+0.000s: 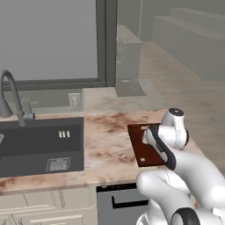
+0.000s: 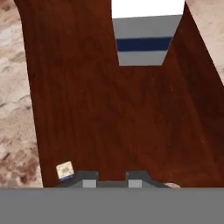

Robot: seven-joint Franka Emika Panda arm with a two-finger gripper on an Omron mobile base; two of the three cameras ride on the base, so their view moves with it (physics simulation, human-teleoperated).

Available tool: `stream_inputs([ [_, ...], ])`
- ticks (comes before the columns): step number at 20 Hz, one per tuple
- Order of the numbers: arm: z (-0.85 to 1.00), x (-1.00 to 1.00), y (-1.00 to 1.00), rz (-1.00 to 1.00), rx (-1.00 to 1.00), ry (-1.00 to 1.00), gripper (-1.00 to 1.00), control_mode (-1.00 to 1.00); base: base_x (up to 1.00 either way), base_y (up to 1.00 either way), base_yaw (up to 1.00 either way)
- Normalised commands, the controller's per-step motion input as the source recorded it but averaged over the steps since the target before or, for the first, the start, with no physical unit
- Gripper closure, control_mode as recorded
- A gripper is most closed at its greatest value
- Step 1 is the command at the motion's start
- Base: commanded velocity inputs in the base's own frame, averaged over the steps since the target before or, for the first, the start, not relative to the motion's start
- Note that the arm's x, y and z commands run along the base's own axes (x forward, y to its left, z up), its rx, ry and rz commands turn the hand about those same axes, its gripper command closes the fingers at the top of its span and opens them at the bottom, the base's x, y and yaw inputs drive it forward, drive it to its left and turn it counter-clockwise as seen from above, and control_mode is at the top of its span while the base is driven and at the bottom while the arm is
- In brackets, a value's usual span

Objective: Take out the milk from the fridge and place it on the tray on the counter. Then take the sugar cube near the tray and place it in the tray.

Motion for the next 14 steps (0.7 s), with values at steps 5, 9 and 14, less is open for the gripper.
stream_inputs([
  [5,-0.43,0.02,0.22,-0.01,0.00,0.00,1.00,-1.00,0.00,0.00,0.00],
  [9,-0.17,0.11,0.21,-0.01,-0.01,-0.01,1.00,-1.00,0.00,0.00,0.00],
  [14,-0.19,0.04,0.14,-0.02,-0.01,-0.06,1.00,-1.00,0.00,0.00,0.00],
])
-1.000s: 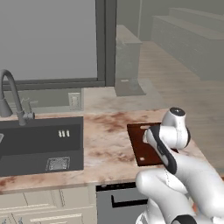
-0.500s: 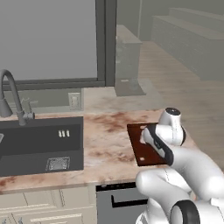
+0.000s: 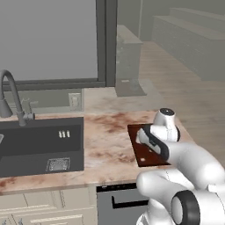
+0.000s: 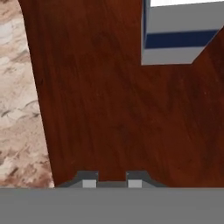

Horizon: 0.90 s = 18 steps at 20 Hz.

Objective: Take out the milk from the fridge and place it on the tray on the counter. Then take the sugar cube near the tray and place it in the tray.

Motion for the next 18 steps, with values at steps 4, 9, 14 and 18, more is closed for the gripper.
stream_inputs([
  [4,-0.30,0.07,0.08,-0.02,-0.03,-0.02,1.00,-1.00,0.00,0.00,0.00],
  [9,-0.27,0.06,0.00,-0.02,-0.01,-0.01,1.00,-1.00,0.00,0.00,0.00],
  [14,-0.33,0.03,0.00,-0.02,-0.01,0.00,1.00,-1.00,0.00,0.00,0.00],
  [18,-0.36,0.00,0.00,0.00,0.00,-0.03,1.00,-1.00,0.00,0.00,0.00],
])
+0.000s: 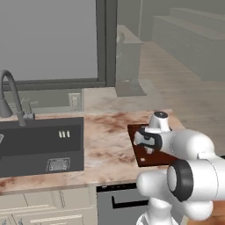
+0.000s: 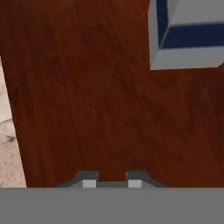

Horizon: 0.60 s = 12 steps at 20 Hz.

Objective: Take out the milk from the fridge and place it on the tray on the counter. Then take the sugar cube near the tray and place it in the tray.

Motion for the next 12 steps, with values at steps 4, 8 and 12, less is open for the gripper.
stream_inputs([
  [4,-0.33,0.00,0.00,0.00,0.00,-0.01,1.00,-1.00,0.00,0.00,0.00],
  [8,-0.33,0.00,0.06,0.00,0.00,0.00,-1.00,-1.00,0.00,0.00,0.00],
  [12,-0.04,-0.04,0.05,-0.02,0.00,-0.06,-1.00,-1.00,0.00,0.00,0.00],
])
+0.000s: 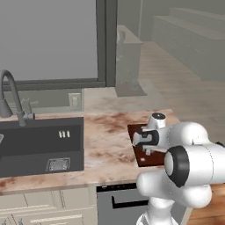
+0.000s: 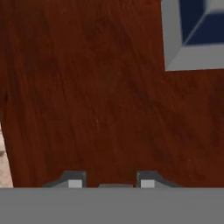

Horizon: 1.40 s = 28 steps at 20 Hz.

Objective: Take out the milk from the fridge and place it on the tray on the counter. Then take the sugar cube near the tray and place it in the tray.

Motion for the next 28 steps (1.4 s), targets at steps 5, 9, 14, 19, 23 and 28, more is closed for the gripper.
stream_inputs([
  [5,0.16,-0.04,0.00,-0.06,0.00,-0.03,-1.00,-1.00,0.00,0.00,0.00],
  [9,0.58,-0.14,0.00,-0.06,0.00,0.00,-1.00,-1.00,0.00,0.00,0.00],
  [14,0.97,-0.51,0.00,-0.01,0.00,-0.12,-1.00,-1.00,0.00,0.00,0.00],
  [19,1.00,-0.67,0.00,0.00,0.00,-0.08,-1.00,-1.00,0.00,0.00,0.00],
  [23,1.00,-0.97,0.00,0.01,0.00,-0.05,-1.00,-1.00,0.00,0.00,0.00],
  [28,1.00,-0.90,0.00,0.01,0.00,-0.04,-1.00,-1.00,0.00,0.00,0.00],
])
